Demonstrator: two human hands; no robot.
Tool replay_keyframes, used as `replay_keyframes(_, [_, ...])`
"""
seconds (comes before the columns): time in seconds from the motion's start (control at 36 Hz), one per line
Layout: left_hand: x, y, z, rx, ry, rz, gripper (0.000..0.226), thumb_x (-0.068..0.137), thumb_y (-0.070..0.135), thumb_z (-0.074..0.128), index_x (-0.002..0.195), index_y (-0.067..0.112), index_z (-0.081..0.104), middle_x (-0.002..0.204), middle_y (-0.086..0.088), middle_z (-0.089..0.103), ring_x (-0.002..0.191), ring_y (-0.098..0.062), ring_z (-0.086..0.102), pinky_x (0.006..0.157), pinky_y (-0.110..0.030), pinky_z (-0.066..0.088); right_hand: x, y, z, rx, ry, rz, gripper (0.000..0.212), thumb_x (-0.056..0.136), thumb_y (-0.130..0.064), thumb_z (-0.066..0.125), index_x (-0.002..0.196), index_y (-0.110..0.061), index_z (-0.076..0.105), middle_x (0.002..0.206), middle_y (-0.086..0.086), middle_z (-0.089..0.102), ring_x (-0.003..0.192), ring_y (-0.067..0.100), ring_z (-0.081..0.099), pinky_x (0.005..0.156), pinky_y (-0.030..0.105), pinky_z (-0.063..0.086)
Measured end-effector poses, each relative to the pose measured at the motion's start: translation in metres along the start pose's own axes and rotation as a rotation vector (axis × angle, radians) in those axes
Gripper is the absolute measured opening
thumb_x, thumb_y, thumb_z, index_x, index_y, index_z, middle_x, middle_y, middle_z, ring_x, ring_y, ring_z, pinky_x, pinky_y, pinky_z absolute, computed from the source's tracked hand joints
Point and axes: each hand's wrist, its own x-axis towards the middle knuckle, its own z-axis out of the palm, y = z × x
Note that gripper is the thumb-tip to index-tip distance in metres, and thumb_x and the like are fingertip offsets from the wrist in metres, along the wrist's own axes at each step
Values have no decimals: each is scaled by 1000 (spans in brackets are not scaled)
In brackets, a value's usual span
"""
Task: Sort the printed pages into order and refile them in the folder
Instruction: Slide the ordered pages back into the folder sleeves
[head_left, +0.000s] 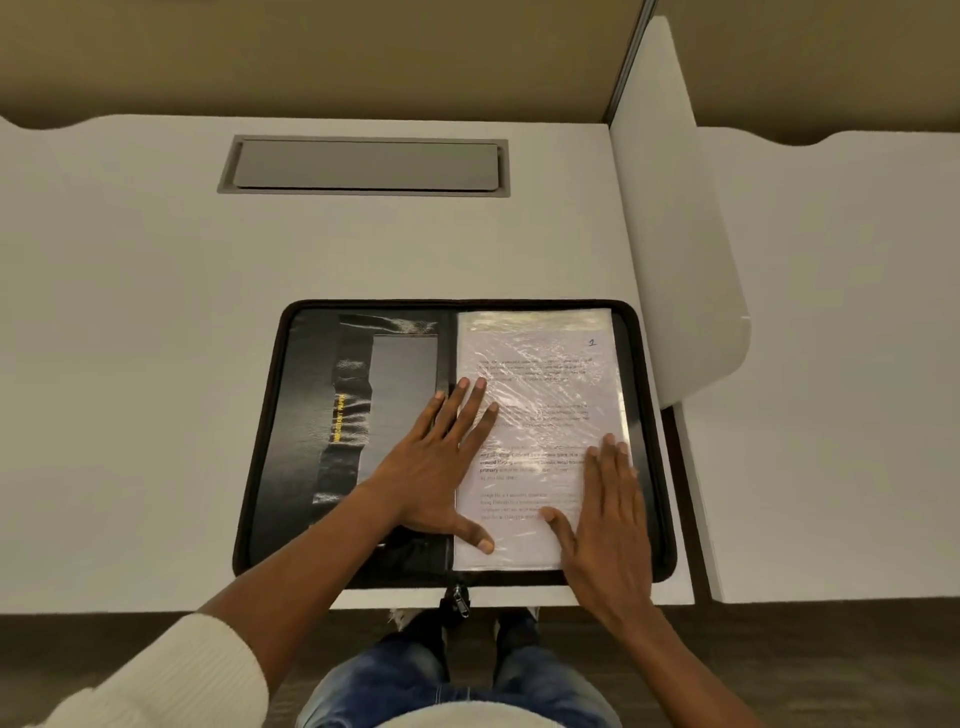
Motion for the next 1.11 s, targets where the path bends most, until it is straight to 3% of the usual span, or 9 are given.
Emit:
replay_keyframes(0.19, [-11,1,-6,-147,121,-47,154,65,100,61,166,15,-18,169,-11,-35,157,-30,-30,130,-53,-6,-2,18,-4,27,29,59,94,100,-74,27,167,-17,-5,175,1,-11,162,19,-6,130,54,16])
replay_keyframes(0.31, [-25,-14,-6,-235,201,-428,122,84,88,53,168,18,-1,174,-9,-24,160,-29,-23,131,-56,5,-1,6,-6,-41,82,42,90,101,-71,32,167,-14,10,176,6,-5,162,23,-4,130,53,11])
replay_keyframes(0.42, [-54,-47,-7,-320,363,-865,91,87,73,65,147,8,44,166,-22,26,157,-42,19,124,-62,29,10,-1,-11,-119,165,169,84,100,-70,36,163,-15,29,174,12,14,161,30,8,128,57,10])
replay_keyframes(0.5, [-75,-69,-11,-322,318,-1075,94,87,64,74,146,-2,42,159,-26,36,151,-48,27,118,-65,35,18,2,-10,-121,165,270,86,96,-76,34,160,-18,31,172,12,18,158,35,15,124,63,16])
replay_keyframes(0.61, [-87,-77,-25,-413,340,-1153,89,88,52,78,145,-3,37,151,-25,38,140,-48,38,109,-60,40,24,5,-6,-27,164,317,88,93,-79,38,160,-23,29,172,12,15,158,35,13,123,66,17])
replay_keyframes(0.75, [-85,-85,-43,-581,315,-1244,102,86,61,78,150,-2,31,153,-23,39,142,-43,37,109,-59,40,25,-4,-2,61,207,292,90,94,-74,44,161,-16,27,172,17,13,159,34,8,127,62,16])
replay_keyframes(0.94, [-82,-116,-56,-861,369,-1437,124,66,73,86,153,2,33,151,-21,46,138,-42,45,113,-57,41,32,-10,-4,53,254,286,89,89,-70,53,157,-16,37,165,20,26,150,40,22,119,63,28])
replay_keyframes(1.03, [-90,-141,-50,-951,470,-1443,128,35,87,78,130,4,60,125,-18,66,112,-37,64,95,-56,57,34,-13,-2,30,259,258,88,88,-68,56,156,-15,39,164,20,27,149,41,23,117,64,30])
replay_keyframes(1.11, [-100,-134,-82,-943,577,-1371,65,64,61,91,87,4,71,89,-11,72,81,-25,67,87,-44,59,38,-20,3,1,268,237,88,87,-70,57,155,-15,42,164,20,27,147,42,25,115,62,31])
